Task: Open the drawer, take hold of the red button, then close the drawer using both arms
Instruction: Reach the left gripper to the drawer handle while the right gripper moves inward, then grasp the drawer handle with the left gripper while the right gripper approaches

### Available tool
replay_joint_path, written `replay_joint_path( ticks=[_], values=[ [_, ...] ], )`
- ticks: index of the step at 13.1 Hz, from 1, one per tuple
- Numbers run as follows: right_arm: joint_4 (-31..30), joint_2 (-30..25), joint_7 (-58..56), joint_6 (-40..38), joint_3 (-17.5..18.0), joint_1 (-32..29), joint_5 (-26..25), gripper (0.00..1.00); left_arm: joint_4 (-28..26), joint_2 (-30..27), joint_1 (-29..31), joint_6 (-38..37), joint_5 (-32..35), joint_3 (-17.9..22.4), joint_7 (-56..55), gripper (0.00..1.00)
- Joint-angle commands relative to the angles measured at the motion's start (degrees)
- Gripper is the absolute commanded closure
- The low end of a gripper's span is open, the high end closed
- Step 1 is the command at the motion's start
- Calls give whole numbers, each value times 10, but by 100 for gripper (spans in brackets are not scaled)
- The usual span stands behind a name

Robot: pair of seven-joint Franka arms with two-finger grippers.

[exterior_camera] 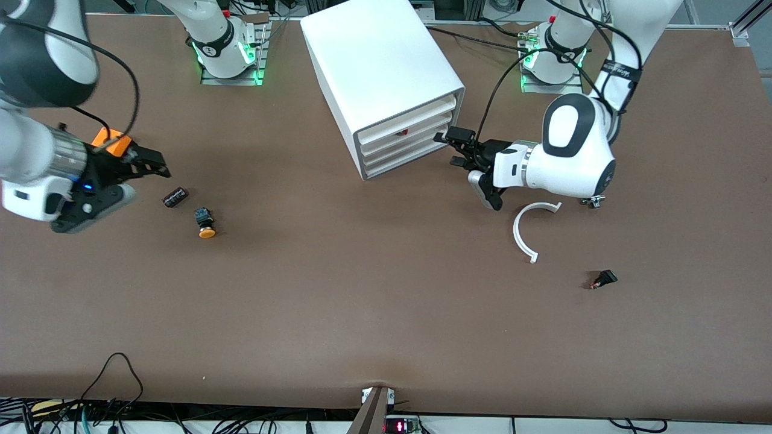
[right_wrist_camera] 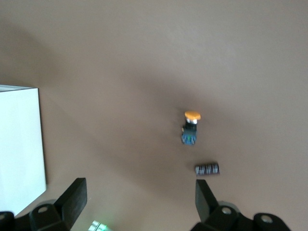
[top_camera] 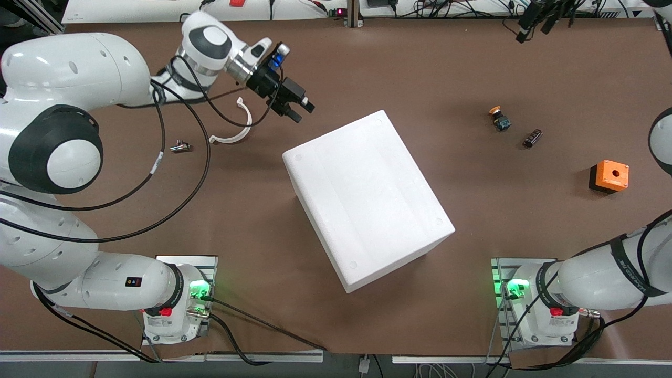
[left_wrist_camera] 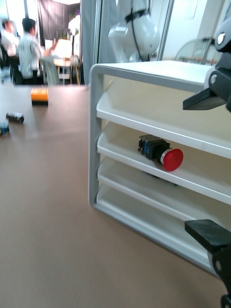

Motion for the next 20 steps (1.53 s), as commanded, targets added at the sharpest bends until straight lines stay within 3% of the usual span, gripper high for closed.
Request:
replay_joint_path(
  ticks=[1,4,7,10,12,15,20],
  values=[
    [8,22,-56,27,0,15,3,0,-71,0,14,5,-71,-2,121,0],
    [8,33,-56,89,1,44,9,0,-100,29,12,7,-116,-2,195,12],
    [9,43,-56,113,1,80,10,0,-102,98,14,5,-130,-2,308,21],
    [14,44,-73,122,6,107,16,0,-115,107,4,5,-182,-9,328,32],
    [15,44,-118,155,20,109,51,0,-116,105,11,4,-187,-21,327,33],
    [27,44,-137,156,31,110,53,0,-116,104,12,-6,-194,-21,327,31],
    [40,47,-198,164,91,110,44,0,-122,101,19,-26,-197,-26,322,31]
  ],
)
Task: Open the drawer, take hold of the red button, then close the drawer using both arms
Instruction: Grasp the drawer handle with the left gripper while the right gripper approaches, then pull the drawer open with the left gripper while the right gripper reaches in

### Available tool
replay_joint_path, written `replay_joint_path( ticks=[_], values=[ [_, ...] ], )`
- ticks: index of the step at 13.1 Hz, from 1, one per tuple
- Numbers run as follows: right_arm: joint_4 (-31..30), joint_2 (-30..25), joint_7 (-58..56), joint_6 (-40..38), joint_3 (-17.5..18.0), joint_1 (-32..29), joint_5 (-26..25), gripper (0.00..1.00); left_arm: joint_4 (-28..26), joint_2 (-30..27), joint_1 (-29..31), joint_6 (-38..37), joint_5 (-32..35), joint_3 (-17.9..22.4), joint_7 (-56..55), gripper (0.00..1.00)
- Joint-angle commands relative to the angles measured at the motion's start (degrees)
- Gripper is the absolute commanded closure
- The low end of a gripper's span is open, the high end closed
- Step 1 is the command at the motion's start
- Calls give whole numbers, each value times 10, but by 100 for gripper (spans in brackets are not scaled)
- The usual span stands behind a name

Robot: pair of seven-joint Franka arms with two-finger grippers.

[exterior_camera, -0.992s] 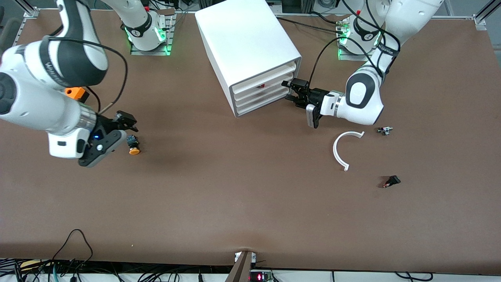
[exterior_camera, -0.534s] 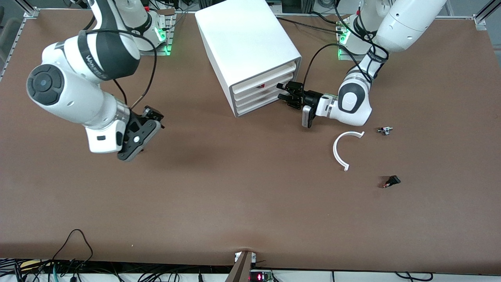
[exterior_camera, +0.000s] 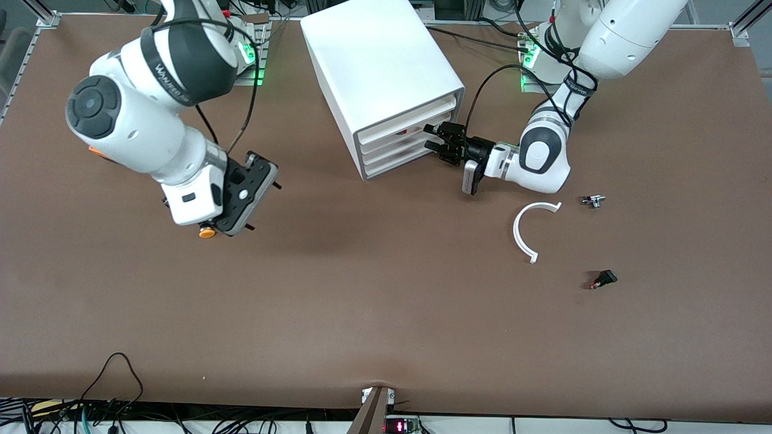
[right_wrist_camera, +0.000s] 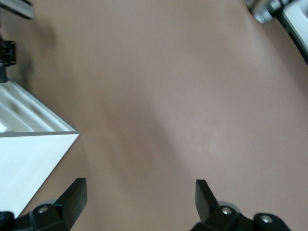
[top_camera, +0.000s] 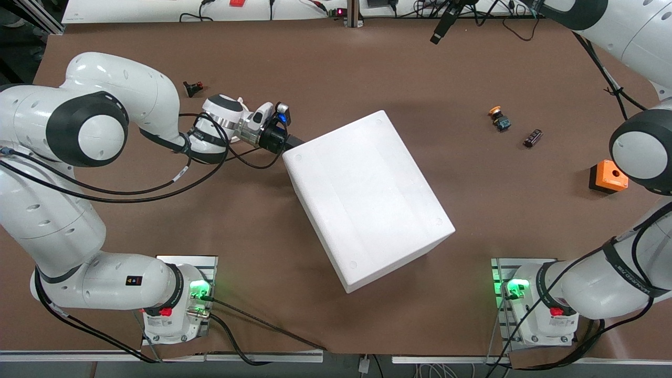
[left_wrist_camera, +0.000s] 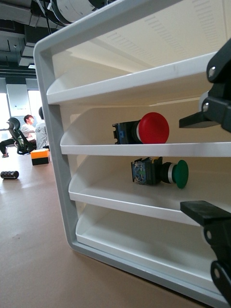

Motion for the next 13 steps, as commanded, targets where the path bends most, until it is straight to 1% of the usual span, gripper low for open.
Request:
replay_joint_path(
  ticks=[1,2,3,4,5,6,7,9,11,13],
  values=[
    [16,11,-68,0,25,-3,3,0,-19,-15,5,-7,-28,-15,8,31],
    [18,14,-89,0,31,2,0,0,-26,-15,2,-7,-31,-16,8,33],
    [25,21,-121,0,30,14,-13,0,-29,-15,-1,-7,-37,-16,11,42],
    [39,30,-139,0,31,28,-40,0,-32,-14,-1,-7,-38,-16,12,59],
    [51,39,-143,0,31,45,-61,0,-33,-13,-1,-7,-38,-16,13,72],
    [58,47,-141,0,30,65,-69,0,-33,-13,-1,-6,-37,-16,13,87],
    [69,58,-136,0,29,82,-77,0,-33,-13,-1,-6,-37,-16,13,99],
    [98,90,-140,0,30,94,-95,0,-31,-13,2,-6,-37,-16,12,100],
    [99,104,-143,0,31,106,-95,0,-24,-13,6,-5,-37,-14,5,100],
    [99,120,-143,-8,32,117,-86,0,-4,-11,7,-1,-35,-6,-6,100]
  ],
)
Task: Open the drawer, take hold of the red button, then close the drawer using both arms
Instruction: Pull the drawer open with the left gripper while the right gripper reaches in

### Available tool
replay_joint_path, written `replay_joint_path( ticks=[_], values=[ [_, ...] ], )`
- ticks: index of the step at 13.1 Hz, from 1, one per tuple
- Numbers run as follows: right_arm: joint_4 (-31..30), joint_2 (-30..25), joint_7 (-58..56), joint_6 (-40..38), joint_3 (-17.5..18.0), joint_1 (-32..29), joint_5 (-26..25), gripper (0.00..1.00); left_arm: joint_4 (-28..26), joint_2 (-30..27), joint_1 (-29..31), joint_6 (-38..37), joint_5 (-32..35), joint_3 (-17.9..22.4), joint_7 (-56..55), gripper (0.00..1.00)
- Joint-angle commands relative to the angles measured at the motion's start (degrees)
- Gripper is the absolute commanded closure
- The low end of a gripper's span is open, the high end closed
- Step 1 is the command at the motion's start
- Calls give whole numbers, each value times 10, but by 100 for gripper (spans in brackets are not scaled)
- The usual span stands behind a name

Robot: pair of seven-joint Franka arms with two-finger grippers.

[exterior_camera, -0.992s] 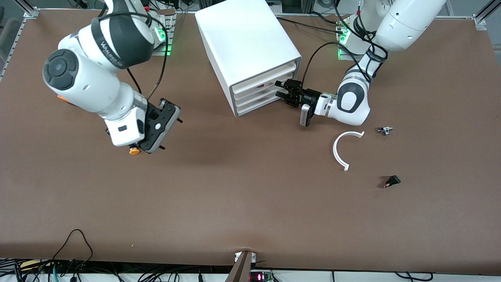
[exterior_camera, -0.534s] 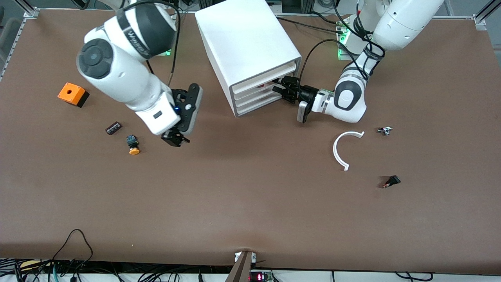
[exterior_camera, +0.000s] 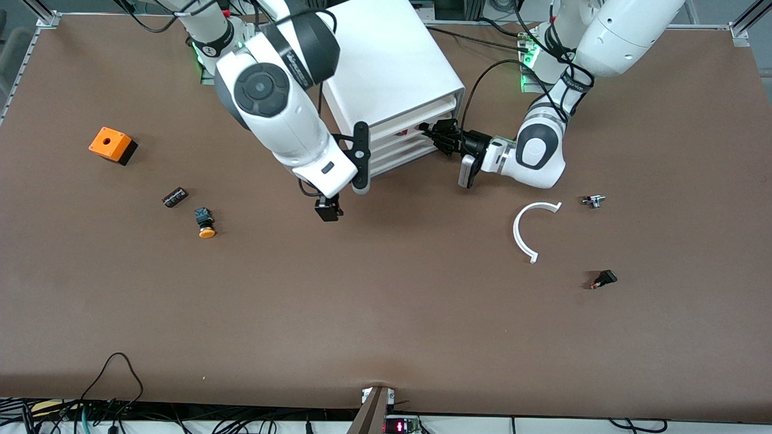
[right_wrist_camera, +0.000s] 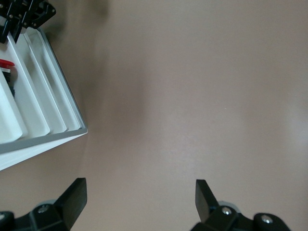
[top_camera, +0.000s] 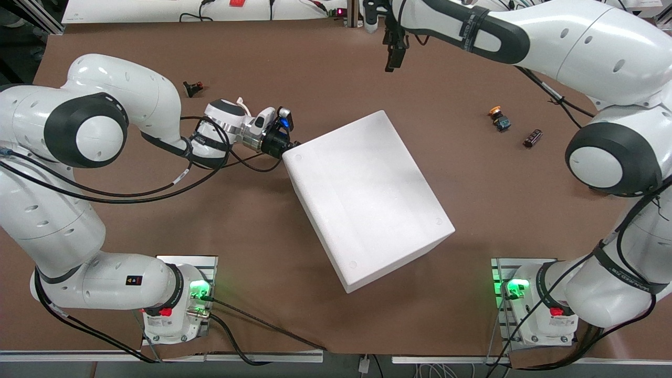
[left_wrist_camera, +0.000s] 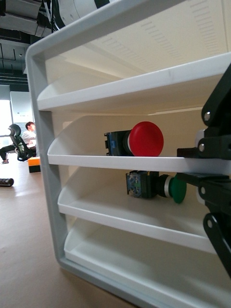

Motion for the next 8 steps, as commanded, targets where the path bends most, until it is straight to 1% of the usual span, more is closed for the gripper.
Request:
replay_joint_path(
  ticks=[1,3,8],
  values=[
    [25,31,-10,-13,2,17,2,0,22,-7,11,8,-12,7,-18,100],
    [25,36,-9,-14,1,36,-5,0,39,-7,20,8,-6,10,-41,100],
    [22,44,-10,-6,0,47,-8,0,81,0,18,8,-4,55,-53,100]
  ],
)
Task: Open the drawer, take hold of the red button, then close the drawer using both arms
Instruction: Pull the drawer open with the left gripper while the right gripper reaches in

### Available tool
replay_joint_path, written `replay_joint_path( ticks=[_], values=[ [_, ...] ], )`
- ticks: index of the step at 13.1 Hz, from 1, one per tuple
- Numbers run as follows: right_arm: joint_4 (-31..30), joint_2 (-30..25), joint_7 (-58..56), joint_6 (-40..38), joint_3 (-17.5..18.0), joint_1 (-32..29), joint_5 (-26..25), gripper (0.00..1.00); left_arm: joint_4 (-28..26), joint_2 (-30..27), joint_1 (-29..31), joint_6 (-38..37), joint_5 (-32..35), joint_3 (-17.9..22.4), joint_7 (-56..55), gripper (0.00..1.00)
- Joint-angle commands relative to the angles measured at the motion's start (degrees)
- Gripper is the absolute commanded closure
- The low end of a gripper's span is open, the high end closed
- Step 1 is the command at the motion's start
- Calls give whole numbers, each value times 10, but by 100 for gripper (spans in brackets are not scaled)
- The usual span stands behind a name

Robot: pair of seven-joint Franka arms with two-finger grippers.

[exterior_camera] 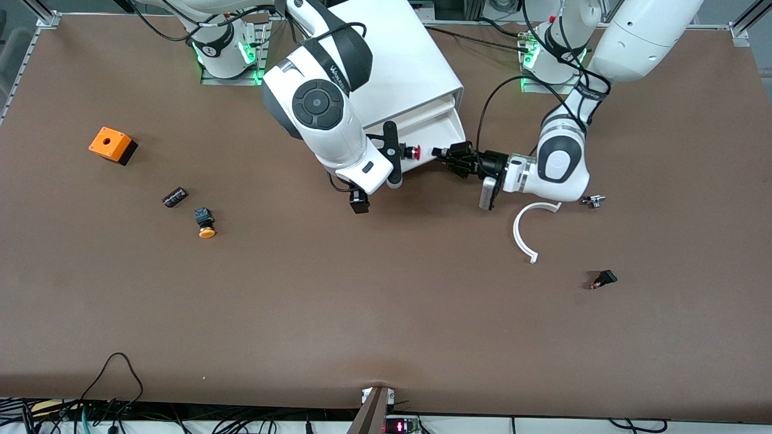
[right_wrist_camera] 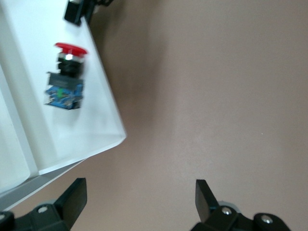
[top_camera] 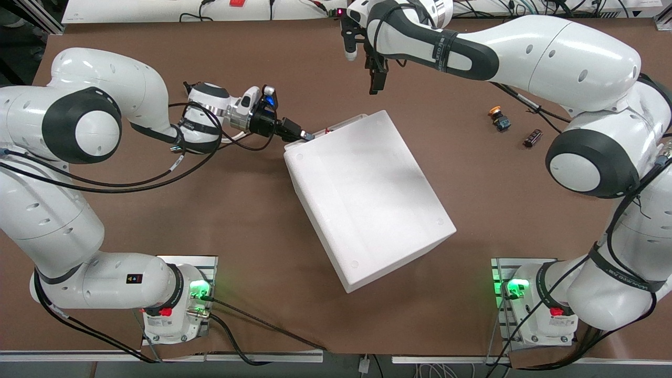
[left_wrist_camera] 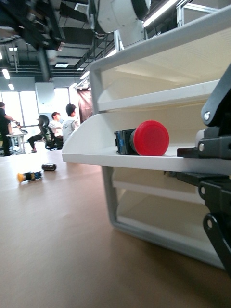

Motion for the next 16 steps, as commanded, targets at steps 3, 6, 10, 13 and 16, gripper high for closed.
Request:
replay_joint_path(
  ticks=[3,6,10,13,16],
  values=[
    [19,19,23,1,-1,15,-20,0,64,10,3,-1,34,28,-43,100],
    [19,26,82,17,-1,37,-21,0,74,10,12,-2,47,29,-59,77],
    [21,27,116,17,-2,65,-23,0,76,4,14,-2,82,30,-66,0],
    [21,29,117,22,-2,77,-23,0,77,-22,16,-1,123,31,-93,0],
    [21,39,140,30,-3,92,-24,0,93,-52,17,-2,206,33,-162,0]
  ],
)
